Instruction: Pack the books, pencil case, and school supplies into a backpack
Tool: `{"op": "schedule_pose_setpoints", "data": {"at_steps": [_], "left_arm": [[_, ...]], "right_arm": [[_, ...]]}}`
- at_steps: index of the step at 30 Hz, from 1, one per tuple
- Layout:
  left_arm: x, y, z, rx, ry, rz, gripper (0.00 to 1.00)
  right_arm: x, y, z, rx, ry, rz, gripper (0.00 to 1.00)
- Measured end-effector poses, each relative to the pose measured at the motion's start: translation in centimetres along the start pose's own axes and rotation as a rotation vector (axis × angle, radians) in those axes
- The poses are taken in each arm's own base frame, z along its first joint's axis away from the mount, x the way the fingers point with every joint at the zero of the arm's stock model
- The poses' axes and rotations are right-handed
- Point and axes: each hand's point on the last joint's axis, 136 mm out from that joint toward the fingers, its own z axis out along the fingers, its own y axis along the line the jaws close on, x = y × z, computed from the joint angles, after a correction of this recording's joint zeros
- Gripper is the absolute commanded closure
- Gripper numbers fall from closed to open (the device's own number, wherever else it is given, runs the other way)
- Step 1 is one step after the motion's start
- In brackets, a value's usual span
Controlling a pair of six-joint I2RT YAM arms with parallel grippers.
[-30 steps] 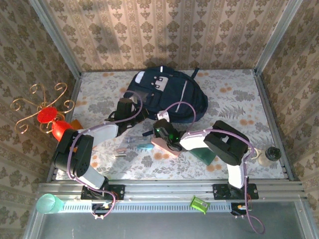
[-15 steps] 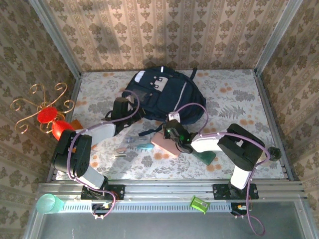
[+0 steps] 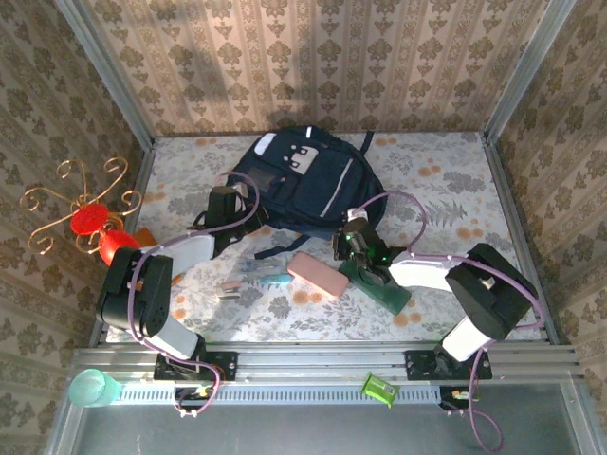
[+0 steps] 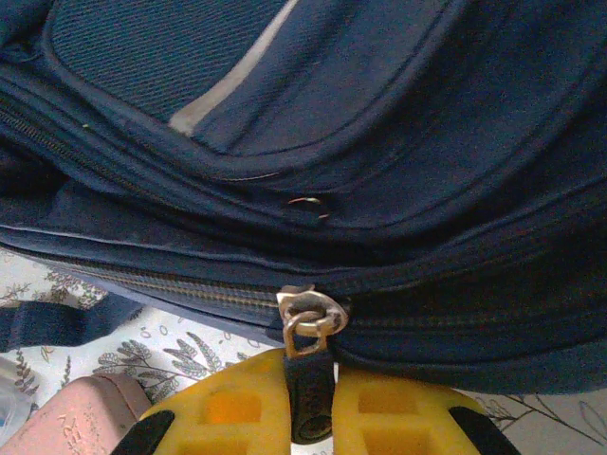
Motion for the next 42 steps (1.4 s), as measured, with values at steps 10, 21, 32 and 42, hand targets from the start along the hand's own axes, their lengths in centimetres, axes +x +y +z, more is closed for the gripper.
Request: {"op": "schedule_pose_setpoints", "data": {"at_steps": [10, 21, 32, 42], "left_arm": [[-1.3, 1.6, 0.4, -0.070, 0.011, 0.151, 0.47], [-0.5, -7.9, -4.5, 0.062, -0.173, 0.760, 0.39], [8.2, -10.2, -2.0, 0.307, -0.047, 1.389, 0.41], [8.3, -10.4, 1.7, 0.295, 0.005, 1.551, 0.68]], "right_arm": [[-0.1, 3.5, -0.4, -0.191, 0.086, 0.016, 1.00], [-0.7, 5.7, -1.0, -0.278, 0.149, 0.008, 1.00], [-1.9, 6.2, -1.5, -0.346, 0.213, 0.019, 1.00], [-1.3, 6.9, -1.9, -0.399, 0.260, 0.026, 1.00]]}}
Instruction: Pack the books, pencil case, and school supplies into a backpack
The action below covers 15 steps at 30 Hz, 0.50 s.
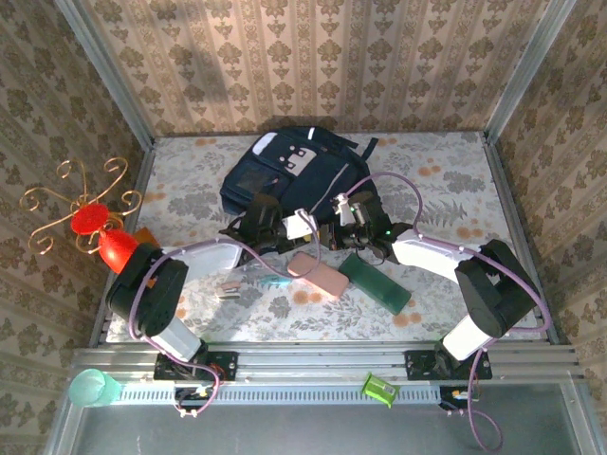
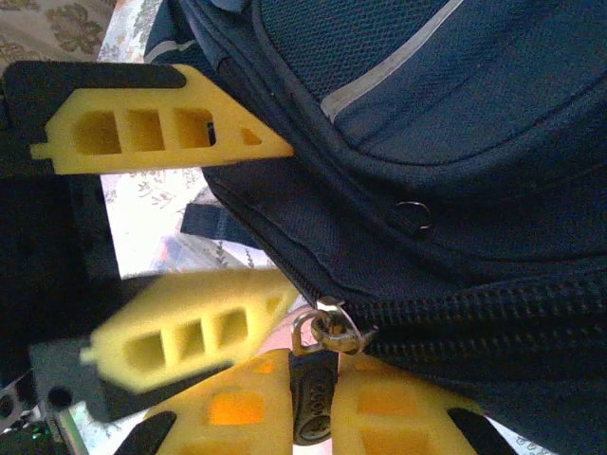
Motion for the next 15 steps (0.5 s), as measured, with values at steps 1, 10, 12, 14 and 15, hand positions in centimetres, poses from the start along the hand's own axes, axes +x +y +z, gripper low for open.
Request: {"op": "schedule_pose_setpoints", "data": {"at_steps": [1, 10, 12, 14, 15], "left_arm": [[0.0, 0.1, 0.1, -0.004, 0.002, 0.006, 0.74], [0.4, 0.0, 0.2, 0.002, 0.007, 0.036, 1.00], [0.5, 0.1, 0.2, 0.004, 0.001, 0.032, 1.00], [0.8, 0.2, -0.1, 0.001, -0.004, 0.025, 1.00], [1.1, 0.2, -0.3, -0.001, -0.002, 0.017, 1.00]], "right_arm": [[0.0, 0.0, 0.0, 0.000, -0.001, 0.001, 1.00], [-0.8, -1.6, -0.9, 0.041, -0.026, 0.034, 1.00], [-1.1, -2.5, -1.7, 0.089, -0.041, 0.044, 1.00], [-1.5, -3.5, -2.7, 0.151, -0.064, 0.050, 1.00], [-1.7, -4.0, -3.2, 0.178, -0.077, 0.053, 1.00]]}}
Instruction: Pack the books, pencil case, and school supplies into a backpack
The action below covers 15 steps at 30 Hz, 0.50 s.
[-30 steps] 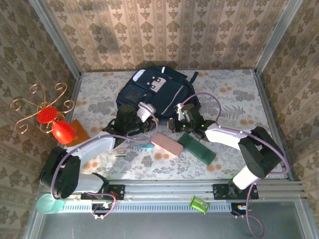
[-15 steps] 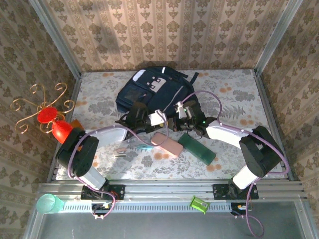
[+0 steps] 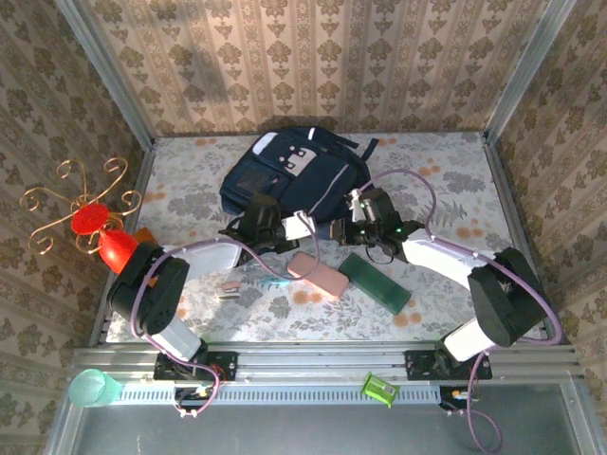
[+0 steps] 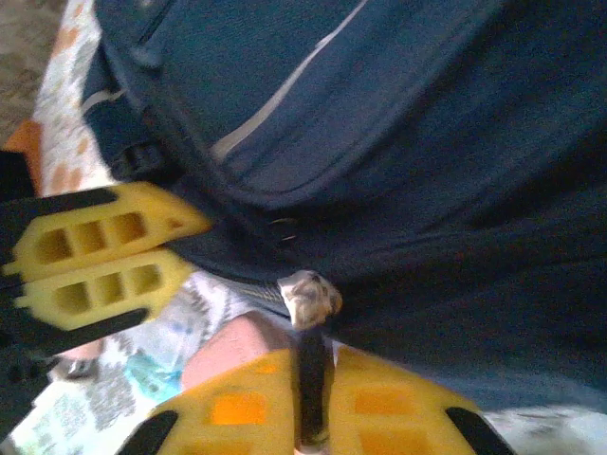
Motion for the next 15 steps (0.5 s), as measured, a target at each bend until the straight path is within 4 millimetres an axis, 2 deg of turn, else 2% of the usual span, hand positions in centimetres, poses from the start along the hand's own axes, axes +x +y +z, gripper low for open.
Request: {"op": "schedule_pose_setpoints", "data": {"at_steps": [4, 6, 15], "left_arm": [[1.0, 0.7, -1.1, -0.025, 0.001, -0.028, 1.00], [1.2, 1.2, -1.5, -0.039, 0.000, -0.043, 1.00], [1.7, 1.5, -2.2, -0.039, -0.002, -0.088, 1.00]], "right_arm": [[-1.0, -2.2, -1.5, 0.093, -0.041, 0.011, 1.00], [-1.1, -2.6, -1.6, 0.106, -0.041, 0.012, 1.00], [-0.4, -1.5, -1.4, 0.037, -0.032, -0.011, 1.00]]}}
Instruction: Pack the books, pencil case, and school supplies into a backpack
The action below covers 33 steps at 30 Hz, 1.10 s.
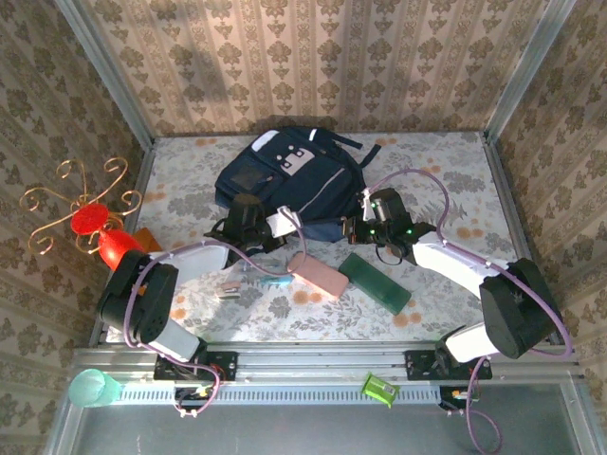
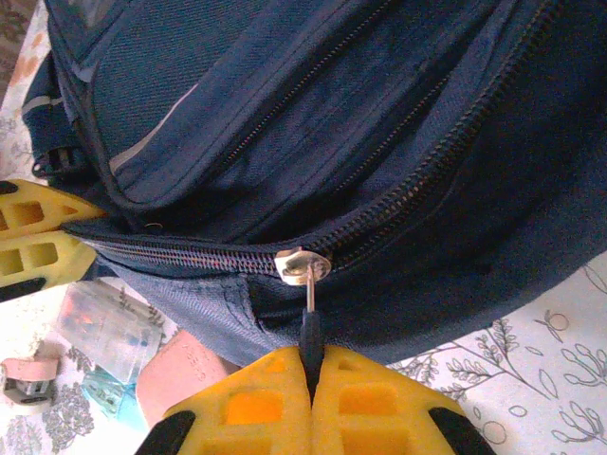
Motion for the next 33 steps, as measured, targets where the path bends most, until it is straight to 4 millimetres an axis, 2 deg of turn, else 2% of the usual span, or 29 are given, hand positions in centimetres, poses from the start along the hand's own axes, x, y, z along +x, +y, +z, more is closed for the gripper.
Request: {"op": "schedule_pose_setpoints", "data": {"at_steps": [4, 11, 12, 14, 16, 18, 20, 24, 29, 33], "left_arm": [[0.3, -0.1, 0.0, 0.003, 0.013, -0.004, 1.00], [1.3, -0.1, -0.2, 0.007, 0.046, -0.023, 1.00], [1.4, -0.1, -0.2, 0.008, 0.050, -0.027, 0.95], [1.7, -0.1, -0.3, 0.015, 0.057, -0.033, 0.70], [1.9, -0.2, -0.5, 0.026, 0.064, -0.052, 0.52], [1.7, -0.3, -0.9, 0.045, 0.057, -0.078, 0.40], [0.4, -0.3, -1.4, 0.055, 0.021, -0.093, 0.34], [-3.0, -1.1, -1.6, 0.087, -0.049, -0.061, 0.32], [-7.0, -3.0, -0.6, 0.150, -0.101, 0.002, 0.35], [-8.3, -3.5, 1.3, 0.187, -0.091, 0.024, 0.41]], "right_arm": [[0.2, 0.1, 0.0, -0.011, 0.003, -0.027, 1.00], [0.6, -0.9, 0.0, 0.037, 0.017, -0.041, 1.00], [0.7, -0.9, 0.0, 0.038, 0.020, -0.041, 1.00], [0.7, -0.7, 0.0, 0.030, 0.021, -0.043, 1.00], [0.8, -0.5, 0.0, 0.021, 0.024, -0.045, 1.00], [0.9, -0.1, 0.0, 0.004, 0.029, -0.047, 1.00], [0.8, 0.5, 0.1, -0.022, 0.026, -0.051, 1.00], [0.7, 1.4, 0.1, -0.069, 0.017, -0.058, 1.00], [1.0, 2.5, 0.2, -0.117, 0.021, -0.063, 1.00], [0.9, 2.9, 0.2, -0.141, 0.017, -0.050, 1.00]]}}
